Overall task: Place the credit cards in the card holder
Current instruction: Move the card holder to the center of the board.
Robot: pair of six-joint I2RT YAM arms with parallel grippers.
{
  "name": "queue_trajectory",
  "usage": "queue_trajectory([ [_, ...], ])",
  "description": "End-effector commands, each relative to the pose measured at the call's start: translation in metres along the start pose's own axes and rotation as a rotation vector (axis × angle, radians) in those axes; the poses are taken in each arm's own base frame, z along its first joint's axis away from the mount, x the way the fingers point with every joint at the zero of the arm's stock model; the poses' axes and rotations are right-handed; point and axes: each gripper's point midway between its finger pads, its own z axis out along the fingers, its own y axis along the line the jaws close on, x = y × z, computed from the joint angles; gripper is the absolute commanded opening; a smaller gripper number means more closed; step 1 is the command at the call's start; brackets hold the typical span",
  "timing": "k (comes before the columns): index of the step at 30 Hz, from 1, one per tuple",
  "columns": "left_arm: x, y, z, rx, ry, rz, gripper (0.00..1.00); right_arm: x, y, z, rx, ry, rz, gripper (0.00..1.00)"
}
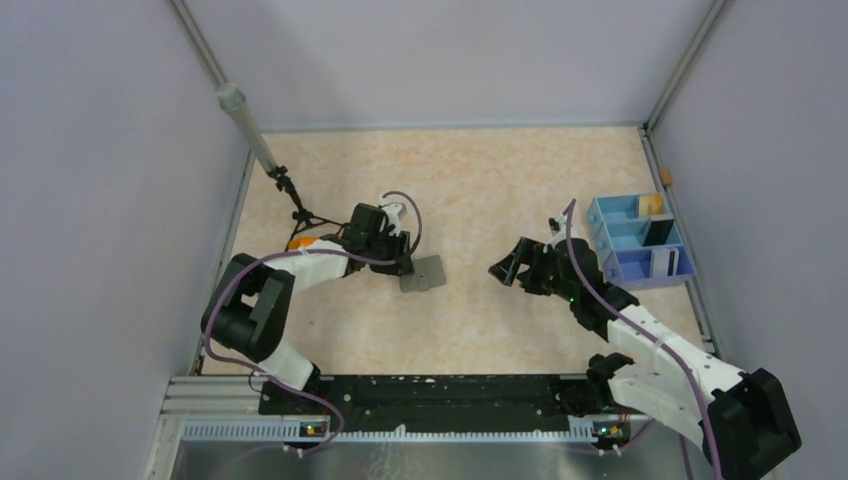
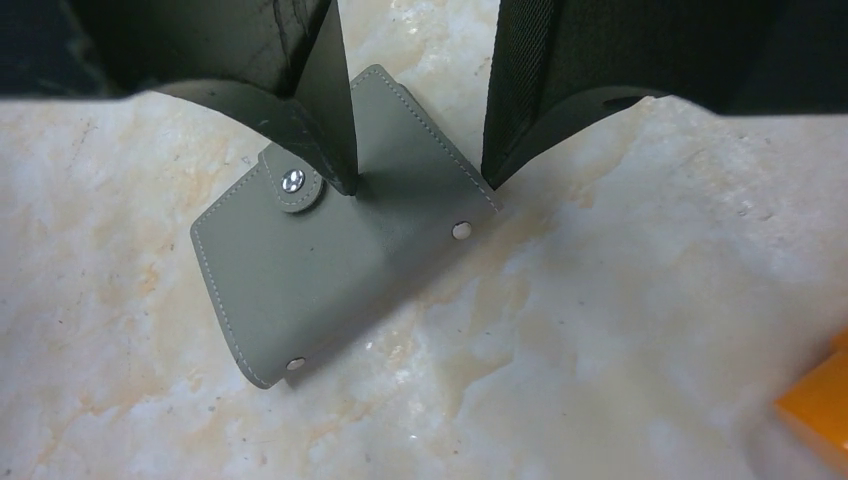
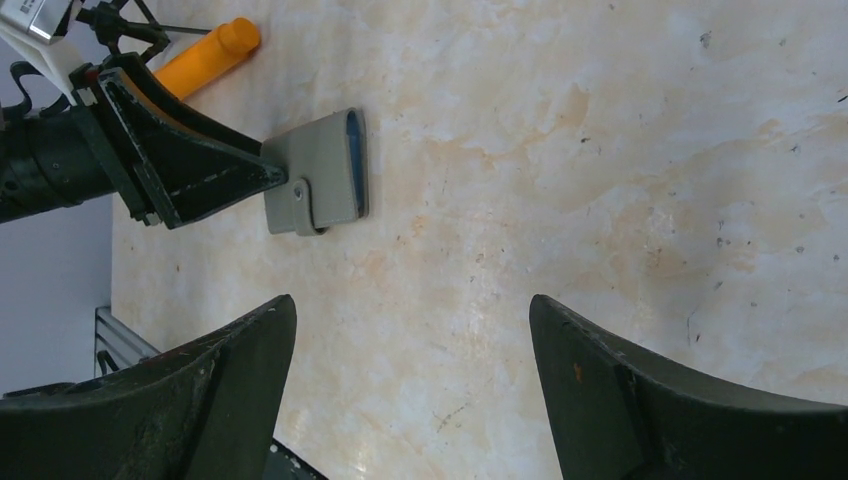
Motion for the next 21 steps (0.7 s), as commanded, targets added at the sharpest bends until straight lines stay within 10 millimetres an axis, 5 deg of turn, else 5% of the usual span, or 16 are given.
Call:
queue_trajectory([
  [1,-0.01,-0.025,0.0,0.143,-0.042,0.037,0.5,-0.005,0.013,0.0,-0.044,-0.008,-0.033,0.85],
  [6,0.01,-0.038,-0.01,0.202,-0.011,0.008,0.49,-0.003,0.011,0.003,-0.038,0.004,-0.038,0.85],
  [16,0.034,-0.105,-0.036,0.432,-0.015,-0.031,0.49,-0.002,0.01,0.012,-0.036,0.018,-0.039,0.85],
  [21,0.022,-0.096,-0.04,0.344,-0.052,-0.02,0.51,-0.001,0.009,0.011,-0.03,0.02,-0.041,0.85],
])
